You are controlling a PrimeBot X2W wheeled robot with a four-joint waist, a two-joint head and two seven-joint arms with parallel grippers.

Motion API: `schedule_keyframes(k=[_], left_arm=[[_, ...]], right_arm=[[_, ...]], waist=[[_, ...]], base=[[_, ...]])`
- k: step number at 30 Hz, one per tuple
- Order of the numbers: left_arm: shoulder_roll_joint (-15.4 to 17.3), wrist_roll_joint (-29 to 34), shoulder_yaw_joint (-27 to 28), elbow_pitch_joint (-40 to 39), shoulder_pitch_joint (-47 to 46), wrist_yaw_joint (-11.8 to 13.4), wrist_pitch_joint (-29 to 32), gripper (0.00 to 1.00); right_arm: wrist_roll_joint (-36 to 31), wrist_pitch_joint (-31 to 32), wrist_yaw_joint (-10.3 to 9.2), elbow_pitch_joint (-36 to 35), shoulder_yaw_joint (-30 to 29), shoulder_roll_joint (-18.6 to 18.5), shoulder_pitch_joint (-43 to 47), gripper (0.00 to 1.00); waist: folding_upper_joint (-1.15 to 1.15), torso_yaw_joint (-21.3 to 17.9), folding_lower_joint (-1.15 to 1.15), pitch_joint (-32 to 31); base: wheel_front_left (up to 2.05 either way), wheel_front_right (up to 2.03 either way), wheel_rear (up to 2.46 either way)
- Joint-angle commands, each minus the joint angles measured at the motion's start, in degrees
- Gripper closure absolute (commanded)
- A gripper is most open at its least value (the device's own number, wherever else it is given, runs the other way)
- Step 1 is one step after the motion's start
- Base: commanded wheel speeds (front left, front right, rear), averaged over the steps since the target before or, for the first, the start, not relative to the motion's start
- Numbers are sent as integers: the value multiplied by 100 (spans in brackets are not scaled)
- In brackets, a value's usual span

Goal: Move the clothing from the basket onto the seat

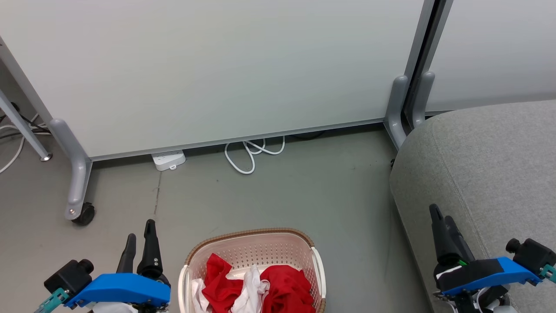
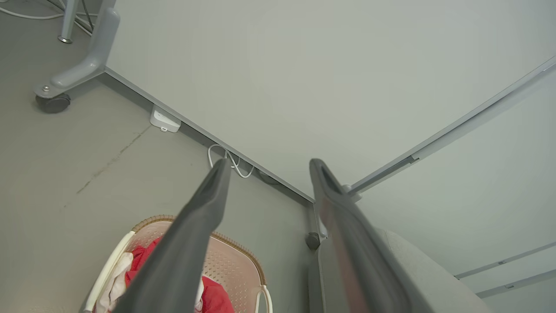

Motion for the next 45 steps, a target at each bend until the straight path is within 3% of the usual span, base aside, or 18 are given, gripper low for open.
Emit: schedule_keyframes(k=[1, 21, 45], left_arm=[[57, 227, -48, -57, -132, 16, -72, 0], [73, 1526, -209, 4, -133, 104, -397, 0], [21, 2714, -330, 165, -137, 23, -739, 0]], right_arm=[[-226, -46, 7, -45, 32, -37, -139, 0], [-1514, -265, 10, 20, 156, -43, -197, 0], [-2816, -438, 13, 130, 265, -48, -274, 0]], waist=[[0, -1, 0, 1], [0, 29, 0, -11], [0, 26, 0, -38]], base=[[0, 0, 0], [0, 0, 0], [0, 0, 0]])
